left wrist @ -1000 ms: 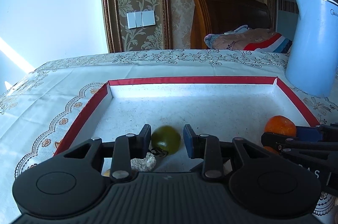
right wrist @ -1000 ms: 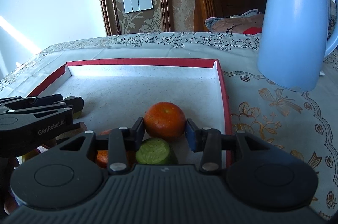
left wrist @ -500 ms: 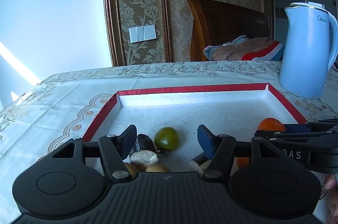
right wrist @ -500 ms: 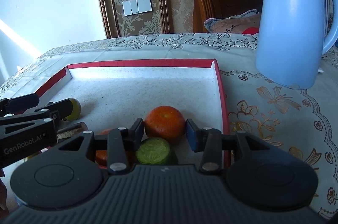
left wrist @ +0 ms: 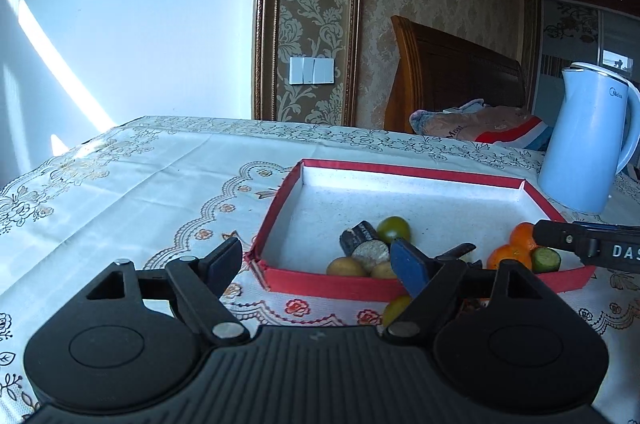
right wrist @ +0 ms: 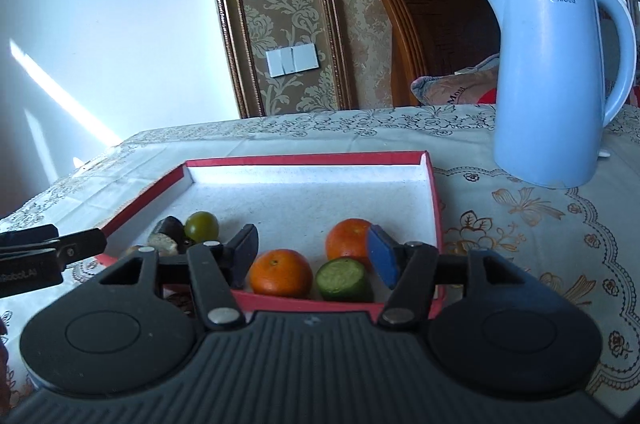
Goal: Organize fruits
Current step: 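Move the right tool to a dark brown round fruit while the left tool moves to another green tomato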
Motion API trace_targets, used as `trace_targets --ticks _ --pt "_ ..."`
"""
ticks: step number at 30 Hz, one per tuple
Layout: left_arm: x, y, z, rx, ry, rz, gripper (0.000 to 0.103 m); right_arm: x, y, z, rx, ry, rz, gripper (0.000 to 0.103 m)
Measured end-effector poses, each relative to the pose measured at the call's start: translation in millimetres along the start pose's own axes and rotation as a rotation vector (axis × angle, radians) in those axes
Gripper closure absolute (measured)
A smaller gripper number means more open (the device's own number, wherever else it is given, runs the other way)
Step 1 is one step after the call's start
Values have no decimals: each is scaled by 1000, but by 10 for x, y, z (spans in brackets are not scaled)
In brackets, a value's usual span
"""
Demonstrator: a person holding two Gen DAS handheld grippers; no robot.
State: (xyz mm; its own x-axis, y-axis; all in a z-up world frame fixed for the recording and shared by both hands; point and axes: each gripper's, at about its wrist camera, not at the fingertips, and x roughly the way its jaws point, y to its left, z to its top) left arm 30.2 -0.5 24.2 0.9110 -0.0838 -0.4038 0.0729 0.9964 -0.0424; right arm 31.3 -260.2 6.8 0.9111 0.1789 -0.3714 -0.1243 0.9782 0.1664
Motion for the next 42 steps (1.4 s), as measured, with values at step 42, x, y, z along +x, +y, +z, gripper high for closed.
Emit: trace_targets --ticks 42 --pt "-21 132 -163 9 61 39 21 -71 519 -350 -90 193 73 66"
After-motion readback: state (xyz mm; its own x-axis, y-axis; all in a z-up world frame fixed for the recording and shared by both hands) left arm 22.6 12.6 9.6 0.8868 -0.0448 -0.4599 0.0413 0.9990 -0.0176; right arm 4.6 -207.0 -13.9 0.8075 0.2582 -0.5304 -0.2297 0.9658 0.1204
